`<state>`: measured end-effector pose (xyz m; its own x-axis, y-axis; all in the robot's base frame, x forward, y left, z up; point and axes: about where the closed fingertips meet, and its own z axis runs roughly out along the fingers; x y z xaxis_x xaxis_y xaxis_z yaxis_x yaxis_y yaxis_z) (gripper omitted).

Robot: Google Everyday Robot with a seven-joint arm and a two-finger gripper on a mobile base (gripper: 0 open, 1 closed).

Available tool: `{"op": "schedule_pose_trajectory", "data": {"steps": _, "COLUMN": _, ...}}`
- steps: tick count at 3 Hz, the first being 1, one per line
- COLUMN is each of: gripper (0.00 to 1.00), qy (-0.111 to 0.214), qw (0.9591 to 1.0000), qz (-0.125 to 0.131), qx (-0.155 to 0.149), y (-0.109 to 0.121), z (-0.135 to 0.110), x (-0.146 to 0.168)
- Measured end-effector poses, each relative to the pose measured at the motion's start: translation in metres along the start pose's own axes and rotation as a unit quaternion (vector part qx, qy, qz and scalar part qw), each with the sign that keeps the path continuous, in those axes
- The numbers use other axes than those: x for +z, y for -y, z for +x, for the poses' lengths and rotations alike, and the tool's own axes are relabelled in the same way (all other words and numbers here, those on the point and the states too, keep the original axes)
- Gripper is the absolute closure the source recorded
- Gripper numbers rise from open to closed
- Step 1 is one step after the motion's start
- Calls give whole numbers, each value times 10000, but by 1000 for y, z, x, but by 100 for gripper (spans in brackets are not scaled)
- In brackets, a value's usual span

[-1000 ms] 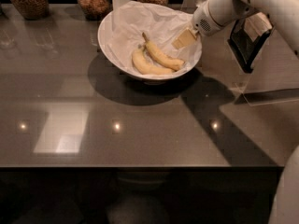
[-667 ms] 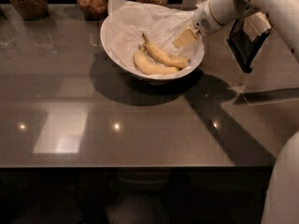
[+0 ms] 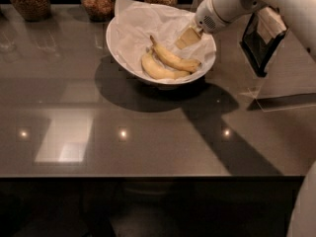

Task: Pick banana from white bowl

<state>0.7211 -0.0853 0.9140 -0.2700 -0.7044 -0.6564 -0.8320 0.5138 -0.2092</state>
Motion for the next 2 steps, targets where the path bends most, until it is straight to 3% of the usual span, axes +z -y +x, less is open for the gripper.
{"op": "schedule_pose_trajectory", "data": {"steps": 2, "gripper": 47, "qy": -224, "qw": 9995, "qz": 57, "qx": -210, "y": -32, "z": -2, "x": 8}}
